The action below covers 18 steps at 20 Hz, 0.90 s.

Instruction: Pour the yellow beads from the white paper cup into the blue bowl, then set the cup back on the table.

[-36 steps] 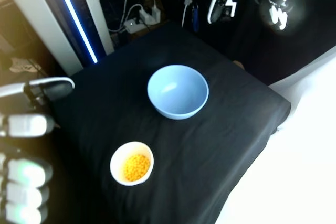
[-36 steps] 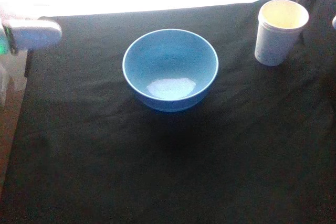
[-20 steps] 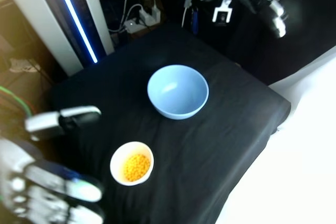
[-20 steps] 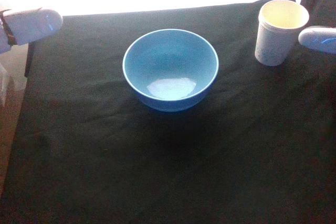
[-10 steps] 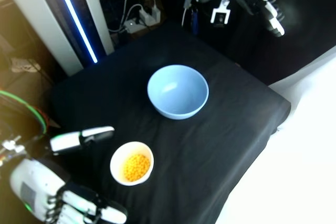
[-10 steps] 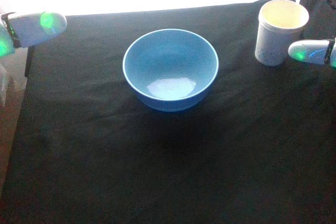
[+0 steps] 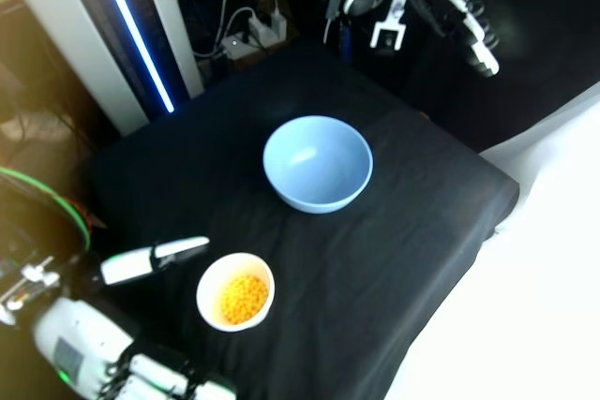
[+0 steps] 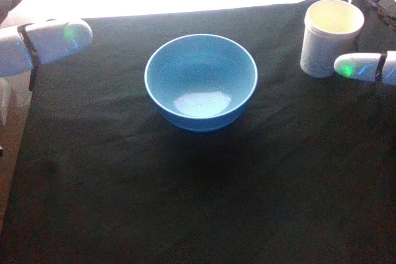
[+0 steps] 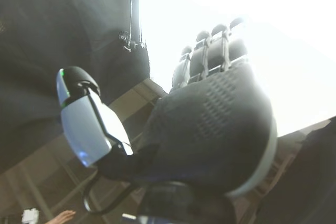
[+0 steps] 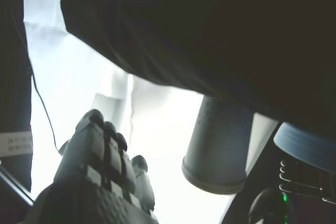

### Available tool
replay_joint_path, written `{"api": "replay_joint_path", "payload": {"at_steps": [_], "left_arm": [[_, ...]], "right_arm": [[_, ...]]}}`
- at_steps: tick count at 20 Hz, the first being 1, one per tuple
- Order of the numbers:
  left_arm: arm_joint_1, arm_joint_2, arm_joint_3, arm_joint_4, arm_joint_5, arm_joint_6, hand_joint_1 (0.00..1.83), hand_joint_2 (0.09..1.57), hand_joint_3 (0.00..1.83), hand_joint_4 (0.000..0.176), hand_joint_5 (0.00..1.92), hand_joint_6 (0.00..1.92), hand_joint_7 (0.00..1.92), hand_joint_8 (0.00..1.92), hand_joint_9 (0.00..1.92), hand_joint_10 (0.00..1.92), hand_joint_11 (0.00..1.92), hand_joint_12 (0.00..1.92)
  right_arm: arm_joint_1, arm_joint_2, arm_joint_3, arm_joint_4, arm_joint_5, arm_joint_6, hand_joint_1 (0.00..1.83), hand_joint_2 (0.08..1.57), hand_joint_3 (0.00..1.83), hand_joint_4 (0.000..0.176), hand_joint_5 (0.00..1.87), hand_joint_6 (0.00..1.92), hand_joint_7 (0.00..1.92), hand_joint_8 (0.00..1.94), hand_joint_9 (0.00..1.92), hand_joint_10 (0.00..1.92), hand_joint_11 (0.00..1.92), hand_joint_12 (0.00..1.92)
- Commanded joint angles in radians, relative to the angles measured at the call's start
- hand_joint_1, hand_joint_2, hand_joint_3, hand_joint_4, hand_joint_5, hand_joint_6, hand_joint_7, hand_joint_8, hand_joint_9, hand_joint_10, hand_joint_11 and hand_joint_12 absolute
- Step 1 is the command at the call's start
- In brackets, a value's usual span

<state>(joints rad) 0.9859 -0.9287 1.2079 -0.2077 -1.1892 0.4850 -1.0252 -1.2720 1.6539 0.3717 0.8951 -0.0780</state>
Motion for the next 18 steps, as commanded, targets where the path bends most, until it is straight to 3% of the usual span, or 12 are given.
{"api": "replay_joint_path", "payload": {"at_steps": [1,4,5,7,9,12,13,14,16,18], "left_arm": [[-0.007,0.001,0.005,-0.018,-0.112,-0.010,0.38,0.87,0.02,0.039,0.00,0.00,0.01,0.00,0.00,0.00,0.00,0.00],[-0.007,-0.003,0.007,-0.014,-0.111,-0.014,0.38,0.86,0.01,0.071,0.00,0.00,0.02,0.00,0.00,0.00,0.00,0.00],[-0.007,-0.003,0.008,-0.014,-0.110,-0.016,0.37,0.87,0.01,0.071,0.00,0.00,0.02,0.00,0.00,0.00,0.00,0.00],[-0.006,-0.008,0.012,-0.014,-0.107,-0.020,0.34,0.89,0.02,0.052,0.00,0.00,0.02,0.00,0.00,0.00,0.00,0.00],[-0.006,-0.012,0.014,-0.012,-0.106,-0.025,0.33,0.90,0.02,0.057,0.00,0.00,0.00,0.00,0.00,0.00,0.00,0.00],[-0.006,-0.017,0.018,-0.009,-0.106,-0.030,0.35,0.91,0.01,0.082,0.00,0.00,0.00,0.00,0.00,0.00,0.00,0.00],[-0.006,-0.019,0.020,-0.009,-0.109,-0.032,0.35,0.92,0.02,0.082,0.00,0.00,0.00,0.00,0.00,0.00,0.00,0.00],[-0.006,-0.020,0.020,-0.008,-0.111,-0.034,0.34,0.93,0.02,0.070,0.00,0.00,0.00,0.00,0.00,0.00,0.01,0.00],[-0.006,-0.024,0.020,-0.002,-0.118,-0.041,0.35,0.93,0.01,0.072,0.00,0.00,0.01,0.00,0.00,0.00,0.01,0.00],[-0.006,-0.027,0.019,0.001,-0.121,-0.044,0.33,0.93,0.01,0.052,0.00,0.00,0.02,0.01,0.00,0.00,0.01,0.01]], "right_arm": [[0.009,-0.002,0.014,0.011,0.096,0.012,0.74,0.62,0.00,0.176,0.00,0.00,0.02,0.01,0.00,0.00,0.00,0.00],[0.016,-0.023,0.041,-0.022,0.047,0.012,0.76,0.65,0.01,0.176,0.00,0.00,0.00,0.00,0.00,0.00,0.00,0.00],[0.026,-0.033,0.054,-0.037,0.029,0.012,0.78,0.67,0.02,0.174,0.00,0.00,0.00,0.00,0.00,0.00,0.00,0.00],[0.040,-0.047,0.068,-0.053,0.010,0.012,0.72,0.62,0.00,0.176,0.00,0.00,0.00,0.00,0.00,0.00,0.00,0.00],[0.051,-0.058,0.079,-0.063,0.001,0.012,0.68,0.58,0.00,0.176,0.00,0.00,0.00,0.00,0.00,0.00,0.00,0.00],[0.066,-0.072,0.090,-0.077,-0.006,0.012,0.65,0.55,0.00,0.176,0.00,0.00,0.00,0.00,0.00,0.00,0.00,0.00],[0.072,-0.075,0.093,-0.080,-0.007,0.012,0.61,0.53,0.00,0.176,0.00,0.00,0.00,0.00,0.00,0.00,0.01,0.00],[0.074,-0.076,0.094,-0.083,-0.008,0.012,0.60,0.52,0.00,0.176,0.00,0.00,0.00,0.00,0.00,0.00,0.00,0.00],[0.079,-0.079,0.100,-0.085,-0.010,0.012,0.61,0.51,0.00,0.176,0.00,0.00,0.00,0.00,0.00,0.00,0.00,0.00],[0.083,-0.081,0.105,-0.085,-0.012,0.012,0.66,0.53,0.00,0.176,0.00,0.00,0.00,0.00,0.00,0.00,0.00,0.00]]}}
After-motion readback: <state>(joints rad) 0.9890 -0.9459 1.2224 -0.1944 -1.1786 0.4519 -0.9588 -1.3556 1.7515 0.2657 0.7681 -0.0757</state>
